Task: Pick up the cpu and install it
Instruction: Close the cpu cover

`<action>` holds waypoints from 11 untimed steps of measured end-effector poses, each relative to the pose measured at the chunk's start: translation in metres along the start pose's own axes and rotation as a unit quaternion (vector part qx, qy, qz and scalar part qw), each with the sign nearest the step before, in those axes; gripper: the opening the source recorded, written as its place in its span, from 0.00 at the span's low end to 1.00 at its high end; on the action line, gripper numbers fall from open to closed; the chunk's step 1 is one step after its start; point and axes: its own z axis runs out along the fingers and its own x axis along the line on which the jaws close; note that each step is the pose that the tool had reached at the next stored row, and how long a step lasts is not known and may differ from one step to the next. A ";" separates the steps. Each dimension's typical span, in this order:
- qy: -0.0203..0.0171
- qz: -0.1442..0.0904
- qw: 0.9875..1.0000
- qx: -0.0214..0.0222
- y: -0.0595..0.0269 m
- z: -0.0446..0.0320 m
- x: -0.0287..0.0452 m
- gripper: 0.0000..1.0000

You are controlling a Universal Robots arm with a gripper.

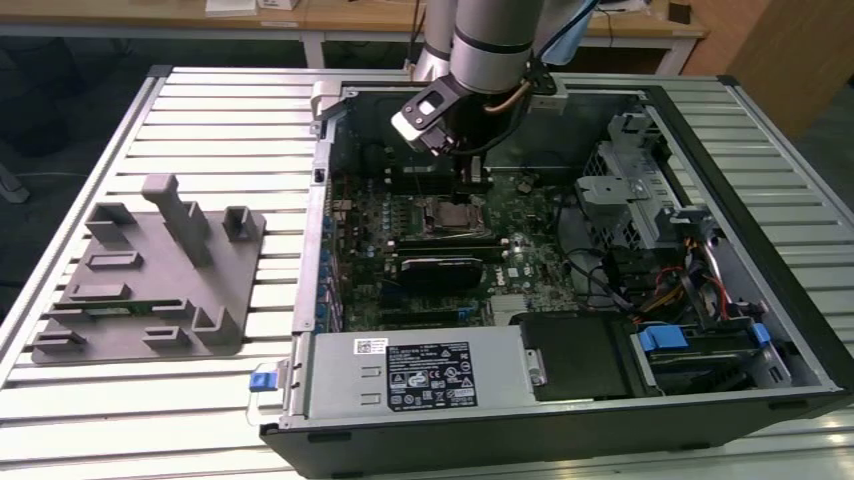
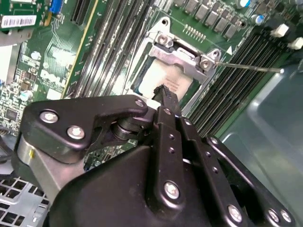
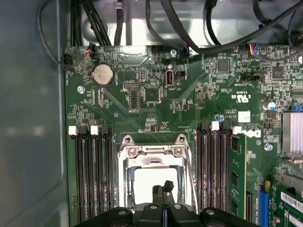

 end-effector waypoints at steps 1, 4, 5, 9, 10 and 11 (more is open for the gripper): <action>0.000 0.000 1.000 0.000 0.0000 0.0000 0.0000 0.11; 0.000 -0.001 1.000 0.000 0.0000 0.0000 0.0000 0.11; 0.000 -0.001 1.000 0.000 -0.0002 0.0002 0.0000 0.11; 0.000 -0.001 1.000 -0.008 -0.0039 0.0033 -0.0002 0.11; 0.000 -0.001 1.000 -0.009 -0.0054 0.0042 -0.0003 0.11; 0.000 -0.001 1.000 -0.011 -0.0068 0.0048 -0.0004 0.11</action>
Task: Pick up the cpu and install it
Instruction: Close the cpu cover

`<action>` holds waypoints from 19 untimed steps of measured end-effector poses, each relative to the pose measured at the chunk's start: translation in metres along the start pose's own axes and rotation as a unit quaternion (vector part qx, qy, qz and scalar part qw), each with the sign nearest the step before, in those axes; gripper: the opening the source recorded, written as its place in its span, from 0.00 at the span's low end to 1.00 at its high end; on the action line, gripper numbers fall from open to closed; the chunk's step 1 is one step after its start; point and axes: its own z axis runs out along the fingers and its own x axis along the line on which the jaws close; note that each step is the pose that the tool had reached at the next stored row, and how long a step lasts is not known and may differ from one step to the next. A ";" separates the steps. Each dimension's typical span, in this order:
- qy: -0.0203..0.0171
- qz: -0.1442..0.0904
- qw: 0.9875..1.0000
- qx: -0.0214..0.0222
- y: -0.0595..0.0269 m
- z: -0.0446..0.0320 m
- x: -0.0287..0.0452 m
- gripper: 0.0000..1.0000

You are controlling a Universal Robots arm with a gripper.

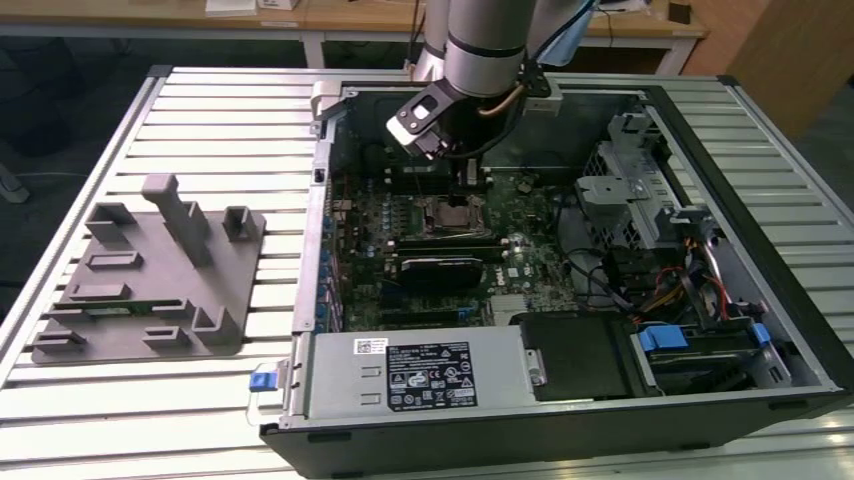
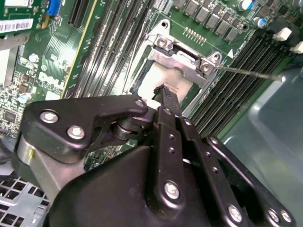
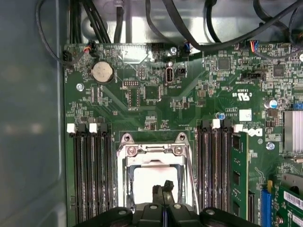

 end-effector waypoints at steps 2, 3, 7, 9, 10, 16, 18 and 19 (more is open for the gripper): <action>0.000 0.000 1.000 0.000 -0.0001 0.0000 0.0000 0.11; 0.000 0.000 1.000 0.000 -0.0001 0.0001 0.0000 0.11; 0.000 -0.008 1.000 0.000 -0.0001 0.0001 0.0000 0.11; 0.000 -0.025 1.000 -0.001 -0.0001 0.0002 0.0001 0.11; -0.001 -0.034 0.999 -0.001 -0.0001 0.0003 0.0001 0.11; -0.002 -0.089 0.996 -0.002 -0.0001 0.0006 0.0000 0.11; -0.002 -0.107 0.994 -0.003 -0.0001 0.0006 0.0000 0.11; -0.003 -0.116 0.993 -0.003 -0.0001 0.0006 0.0000 0.11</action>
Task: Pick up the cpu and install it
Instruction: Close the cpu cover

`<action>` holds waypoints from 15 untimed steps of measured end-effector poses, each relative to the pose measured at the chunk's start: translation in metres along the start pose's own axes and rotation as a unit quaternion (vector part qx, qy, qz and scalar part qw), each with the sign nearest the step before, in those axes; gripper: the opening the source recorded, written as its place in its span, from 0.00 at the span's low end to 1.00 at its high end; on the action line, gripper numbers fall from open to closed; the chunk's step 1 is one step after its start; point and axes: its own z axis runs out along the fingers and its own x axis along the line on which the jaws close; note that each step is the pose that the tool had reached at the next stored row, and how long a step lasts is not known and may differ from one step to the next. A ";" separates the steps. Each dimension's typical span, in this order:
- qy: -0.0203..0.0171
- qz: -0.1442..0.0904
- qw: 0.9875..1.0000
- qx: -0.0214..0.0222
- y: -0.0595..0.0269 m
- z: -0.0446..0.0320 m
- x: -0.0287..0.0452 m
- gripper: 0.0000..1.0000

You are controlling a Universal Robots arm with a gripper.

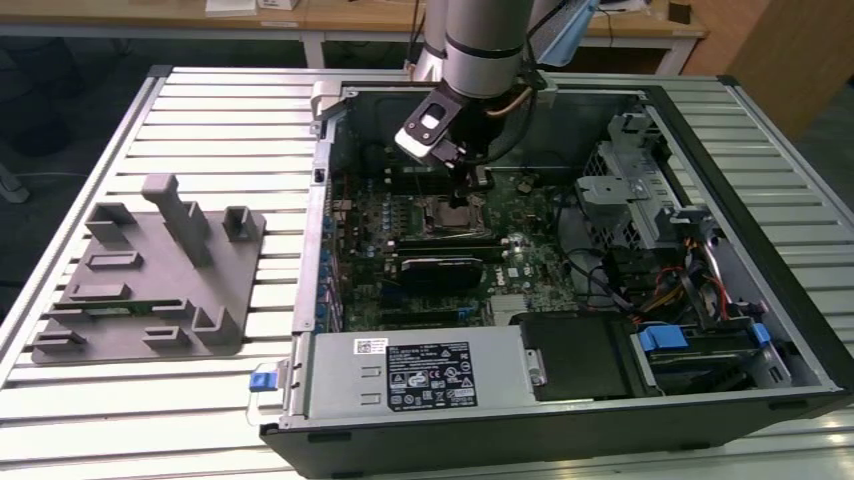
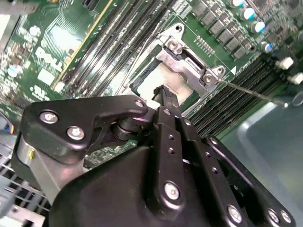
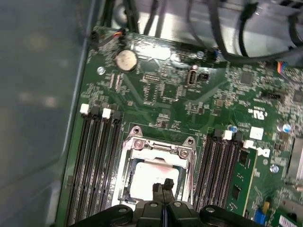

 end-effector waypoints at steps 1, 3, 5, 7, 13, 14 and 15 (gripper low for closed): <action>0.000 -0.009 1.000 0.000 0.0000 0.0000 0.0000 0.11; -0.001 -0.028 1.000 -0.001 0.0000 0.0000 0.0000 0.11; -0.001 -0.045 0.999 -0.001 0.0000 0.0000 0.0000 0.11; -0.001 -0.063 0.998 -0.001 0.0000 0.0000 0.0000 0.11; -0.003 -0.118 0.993 -0.003 0.0000 0.0000 0.0000 0.11; -0.003 -0.127 0.992 -0.003 0.0000 0.0000 0.0000 0.11; -0.003 -0.136 0.991 -0.003 0.0000 0.0000 0.0000 0.11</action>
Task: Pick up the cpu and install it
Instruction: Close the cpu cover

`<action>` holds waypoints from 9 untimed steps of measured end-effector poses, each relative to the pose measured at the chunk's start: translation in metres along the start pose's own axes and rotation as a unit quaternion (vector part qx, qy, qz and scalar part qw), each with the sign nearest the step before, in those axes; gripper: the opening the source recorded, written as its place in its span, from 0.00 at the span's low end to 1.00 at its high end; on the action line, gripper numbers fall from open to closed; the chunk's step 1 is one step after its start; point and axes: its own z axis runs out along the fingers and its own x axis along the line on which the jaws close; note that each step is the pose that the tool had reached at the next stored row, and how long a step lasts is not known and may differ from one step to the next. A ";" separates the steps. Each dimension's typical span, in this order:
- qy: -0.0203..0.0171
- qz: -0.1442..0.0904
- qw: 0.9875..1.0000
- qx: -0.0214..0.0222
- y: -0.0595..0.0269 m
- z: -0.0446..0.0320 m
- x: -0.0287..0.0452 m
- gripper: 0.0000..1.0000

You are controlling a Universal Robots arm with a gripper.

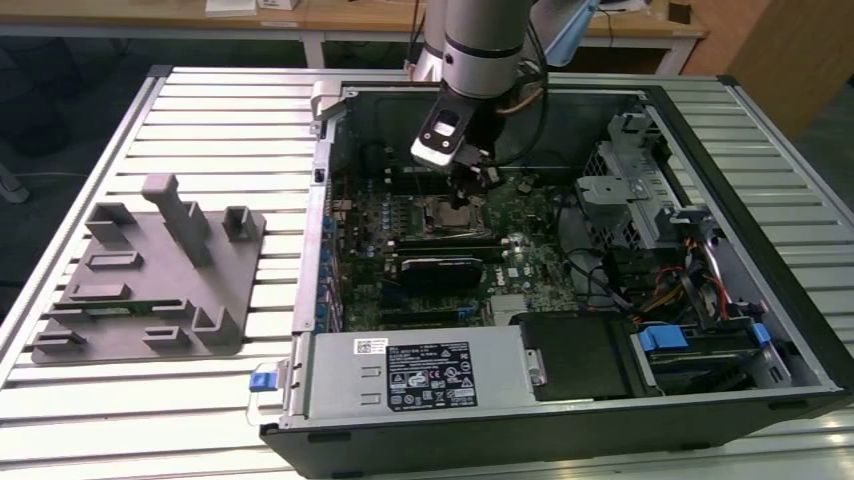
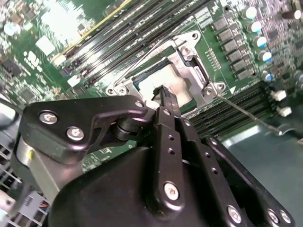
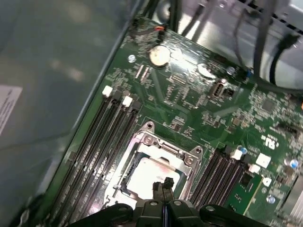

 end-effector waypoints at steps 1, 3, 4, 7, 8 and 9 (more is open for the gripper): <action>0.000 -0.009 1.000 0.000 0.0000 0.0000 0.0000 0.11; -0.001 -0.028 1.000 -0.001 0.0000 0.0000 0.0000 0.11; -0.001 -0.036 0.999 -0.001 0.0000 0.0000 0.0000 0.11; -0.001 -0.060 0.998 -0.001 0.0000 0.0000 0.0000 0.11; -0.001 -0.067 0.998 -0.001 0.0000 0.0000 0.0000 0.11; -0.002 -0.075 0.997 -0.002 0.0000 0.0000 0.0000 0.11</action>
